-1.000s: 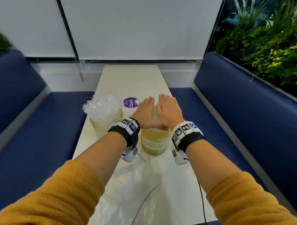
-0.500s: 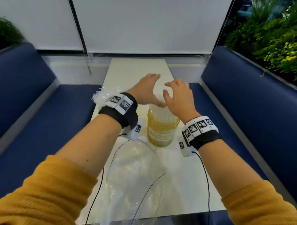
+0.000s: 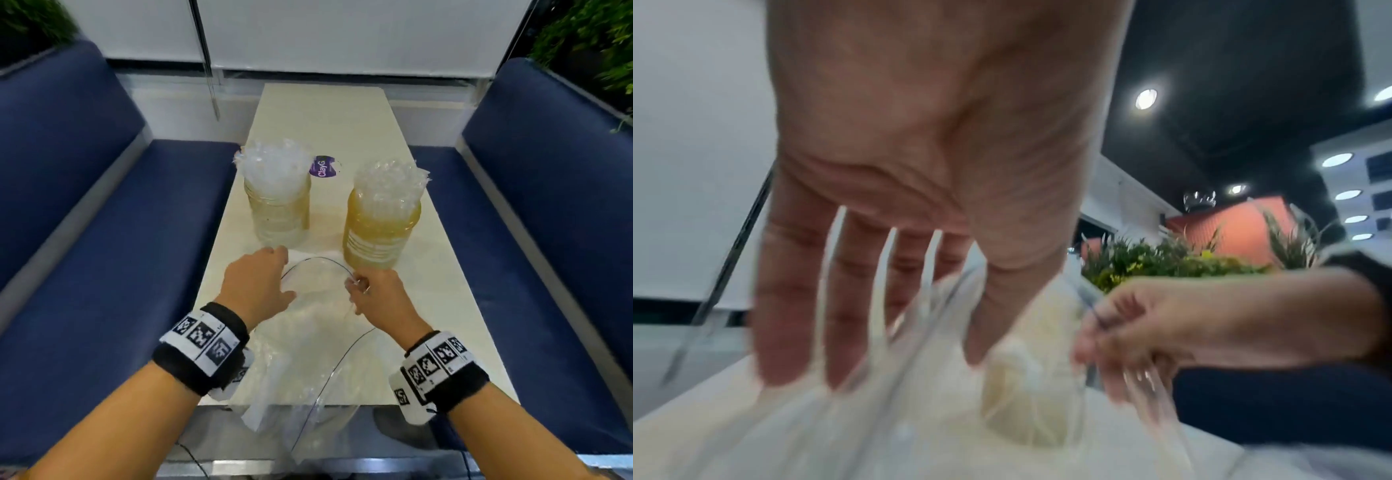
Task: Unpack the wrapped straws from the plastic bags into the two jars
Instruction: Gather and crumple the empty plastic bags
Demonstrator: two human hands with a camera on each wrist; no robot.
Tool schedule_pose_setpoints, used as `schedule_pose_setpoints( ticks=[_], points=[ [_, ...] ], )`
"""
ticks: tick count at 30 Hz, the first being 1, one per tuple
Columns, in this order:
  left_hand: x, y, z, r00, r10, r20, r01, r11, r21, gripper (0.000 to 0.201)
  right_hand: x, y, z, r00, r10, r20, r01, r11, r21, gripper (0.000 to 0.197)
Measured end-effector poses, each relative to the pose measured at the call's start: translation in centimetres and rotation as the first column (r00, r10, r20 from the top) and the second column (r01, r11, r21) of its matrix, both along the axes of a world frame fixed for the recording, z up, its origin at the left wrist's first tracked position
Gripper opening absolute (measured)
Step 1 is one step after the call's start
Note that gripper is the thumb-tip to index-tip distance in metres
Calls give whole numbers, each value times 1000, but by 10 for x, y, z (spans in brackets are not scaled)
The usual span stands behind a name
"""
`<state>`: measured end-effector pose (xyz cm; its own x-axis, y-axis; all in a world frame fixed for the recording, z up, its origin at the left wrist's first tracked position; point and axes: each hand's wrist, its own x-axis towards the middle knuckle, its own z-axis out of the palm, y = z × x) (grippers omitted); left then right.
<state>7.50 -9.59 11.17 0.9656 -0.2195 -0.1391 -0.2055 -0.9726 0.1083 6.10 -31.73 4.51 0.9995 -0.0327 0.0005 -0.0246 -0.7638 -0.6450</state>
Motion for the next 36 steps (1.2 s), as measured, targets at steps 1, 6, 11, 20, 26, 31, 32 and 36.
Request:
schedule_pose_setpoints(
  ticks=[1, 6, 11, 20, 26, 31, 32, 36],
  points=[
    [-1, 1, -12, 999, 18, 31, -17, 999, -41, 31, -1, 1, 0, 1000, -20, 9, 19, 992, 124, 15],
    [4, 21, -9, 965, 211, 157, -153, 936, -318, 24, -15, -33, 14, 925, 326, -193, -276, 929, 248, 96],
    [-2, 35, 14, 963, 269, 16, -201, 760, -618, 31, -27, -65, -10, 817, 336, -469, -392, 920, -23, 88],
    [-46, 27, 35, 980, 134, -149, -200, 617, -761, 62, -11, -33, 9, 989, -16, -147, 74, 915, 397, 28],
    [-79, 6, 3, 986, -101, -134, -10, 761, -649, 58, 0, -10, 42, 988, 25, -152, 96, 669, 737, 33],
    [-82, -19, -13, 936, -164, -311, -12, 869, -494, 89, 2, 14, 63, 966, 213, -148, -48, 707, 706, 72],
    [-80, -23, -11, 928, -190, -319, 15, 878, -478, 99, 3, 21, 67, 962, 238, -137, -89, 744, 662, 65],
    [-62, -26, -3, 908, -326, -263, 172, 862, -477, 108, 15, 45, 76, 986, 166, 8, -144, 829, 541, 41]
  ],
)
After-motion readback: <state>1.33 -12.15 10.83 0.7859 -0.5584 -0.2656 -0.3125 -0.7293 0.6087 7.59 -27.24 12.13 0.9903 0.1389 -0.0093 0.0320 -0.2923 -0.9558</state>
